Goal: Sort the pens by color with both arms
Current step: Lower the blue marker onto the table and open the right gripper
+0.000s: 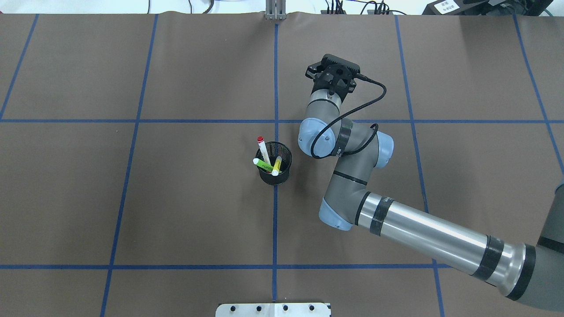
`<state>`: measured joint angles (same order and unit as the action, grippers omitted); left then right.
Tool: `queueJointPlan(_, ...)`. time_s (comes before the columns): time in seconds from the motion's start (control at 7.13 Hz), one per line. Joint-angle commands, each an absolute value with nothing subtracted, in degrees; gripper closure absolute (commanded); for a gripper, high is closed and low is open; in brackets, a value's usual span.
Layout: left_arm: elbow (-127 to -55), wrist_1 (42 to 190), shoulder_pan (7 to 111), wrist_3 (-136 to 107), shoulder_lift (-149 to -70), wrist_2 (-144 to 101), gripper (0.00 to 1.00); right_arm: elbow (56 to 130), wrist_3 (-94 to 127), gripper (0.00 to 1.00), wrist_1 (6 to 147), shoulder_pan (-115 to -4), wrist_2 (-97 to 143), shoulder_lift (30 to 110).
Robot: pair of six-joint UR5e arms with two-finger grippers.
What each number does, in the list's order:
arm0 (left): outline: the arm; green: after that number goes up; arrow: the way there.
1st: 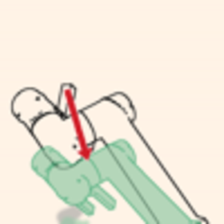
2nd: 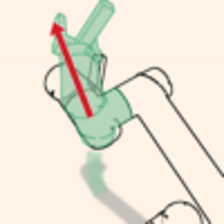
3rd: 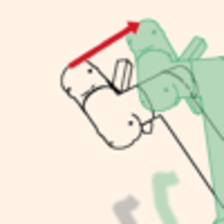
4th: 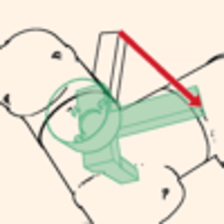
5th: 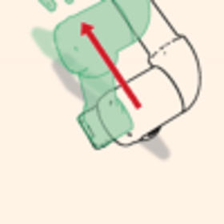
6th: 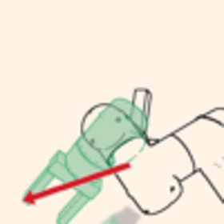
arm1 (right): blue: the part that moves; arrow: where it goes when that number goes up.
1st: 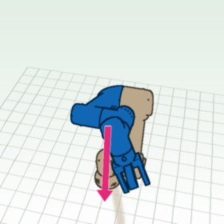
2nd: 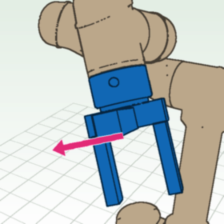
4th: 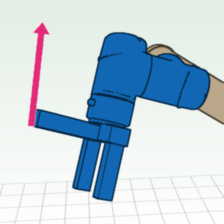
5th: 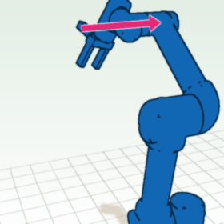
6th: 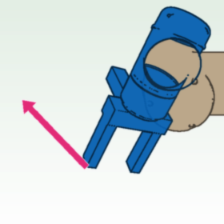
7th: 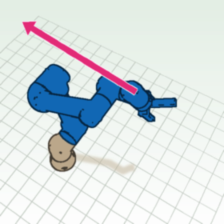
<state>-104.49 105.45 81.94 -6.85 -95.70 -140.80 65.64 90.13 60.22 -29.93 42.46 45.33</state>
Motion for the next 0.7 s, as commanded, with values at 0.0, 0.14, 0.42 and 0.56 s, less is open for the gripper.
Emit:
queueJointPlan(0.0,-104.50,105.38,81.91,-6.86,-95.71,-140.80,0.00,66.27,91.75,0.84,60.29,-28.92,42.19,44.74)
queueJointPlan(0.14,-104.50,105.47,81.91,-6.86,-95.71,-140.80,0.00,66.27,91.76,0.83,60.29,-28.31,41.32,44.56)
queueJointPlan(0.42,-104.41,105.38,81.91,-6.86,-95.71,-140.80,0.00,66.27,91.76,0.18,60.29,-27.77,41.05,44.38)
queueJointPlan(0.56,-104.50,105.47,81.91,-6.86,-95.71,-140.80,0.00,66.79,91.84,0.01,60.21,-27.86,41.13,44.38)
